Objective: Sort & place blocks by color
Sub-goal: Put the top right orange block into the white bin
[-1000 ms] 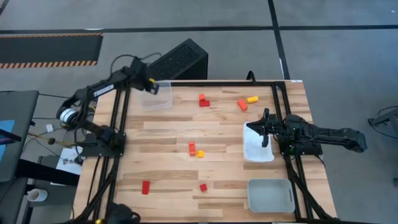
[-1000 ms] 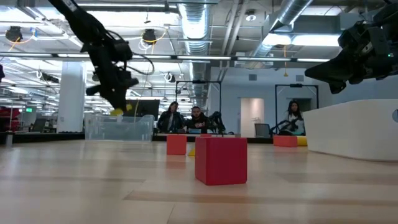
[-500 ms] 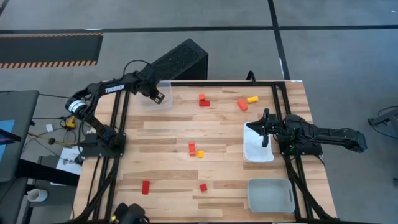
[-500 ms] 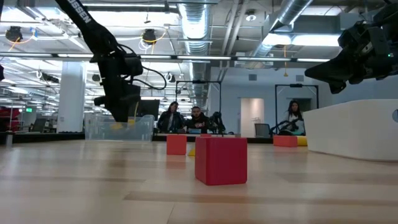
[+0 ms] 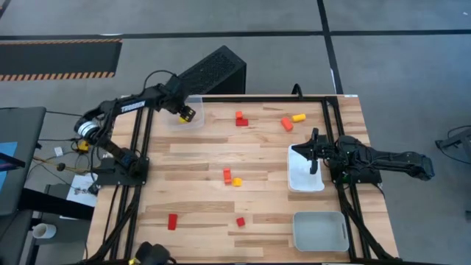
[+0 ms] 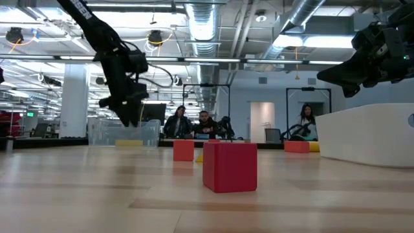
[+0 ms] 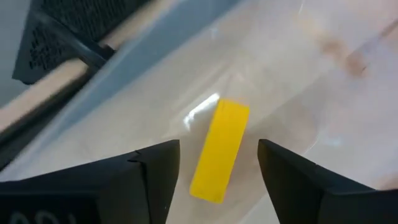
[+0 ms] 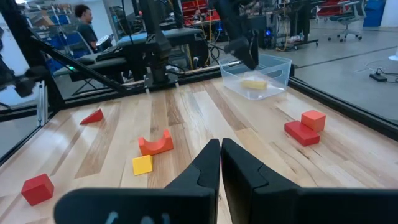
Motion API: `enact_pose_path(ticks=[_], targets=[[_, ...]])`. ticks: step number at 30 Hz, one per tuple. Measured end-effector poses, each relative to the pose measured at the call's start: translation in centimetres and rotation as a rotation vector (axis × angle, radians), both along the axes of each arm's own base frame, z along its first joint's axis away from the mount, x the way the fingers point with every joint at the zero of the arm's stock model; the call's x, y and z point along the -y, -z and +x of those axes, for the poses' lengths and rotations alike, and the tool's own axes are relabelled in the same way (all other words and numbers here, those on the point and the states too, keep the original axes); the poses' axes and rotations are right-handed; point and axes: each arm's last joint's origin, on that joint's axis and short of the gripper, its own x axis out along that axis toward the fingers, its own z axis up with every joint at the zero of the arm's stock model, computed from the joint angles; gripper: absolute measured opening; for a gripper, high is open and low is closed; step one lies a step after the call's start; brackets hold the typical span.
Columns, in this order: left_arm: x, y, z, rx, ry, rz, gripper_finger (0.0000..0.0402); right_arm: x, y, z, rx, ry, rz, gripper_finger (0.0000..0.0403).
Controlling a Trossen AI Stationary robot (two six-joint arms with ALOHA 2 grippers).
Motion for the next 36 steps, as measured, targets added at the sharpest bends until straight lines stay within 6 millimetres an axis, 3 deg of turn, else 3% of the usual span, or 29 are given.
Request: enact_pose_path(ticks=[5,9,12,17,21,36], targets=[[2.0,-4.7,0.2,0.211,0.026,0.168,0.0207,0.0,0.0,0.0,-0.001,0.000,0.000,0.0042],[5.7,-7.8,0.8,0.425,0.135,0.378,0.0207,0.0,0.0,0.0,0.000,0.000,0.000,0.0042],[8.7,-8.7,0.9,0.634,0.163,0.522,0.0207,0.0,0.0,0.0,0.000,0.000,0.000,0.0042],[12.9,-6.8,1.1,0.937,0.176,0.679,0.0208,0.0,0.0,0.0,0.000,0.000,0.000,0.0042],[15.1,-5.4,0.9,1.094,0.233,0.712,0.0208,0.0,0.0,0.0,0.000,0.000,0.000,0.0042],[18.5,-5.0,1.8,1.182,0.384,0.613,0.0208,0.0,-1.1,0.0,0.061,0.001,-0.081,0.0042]])
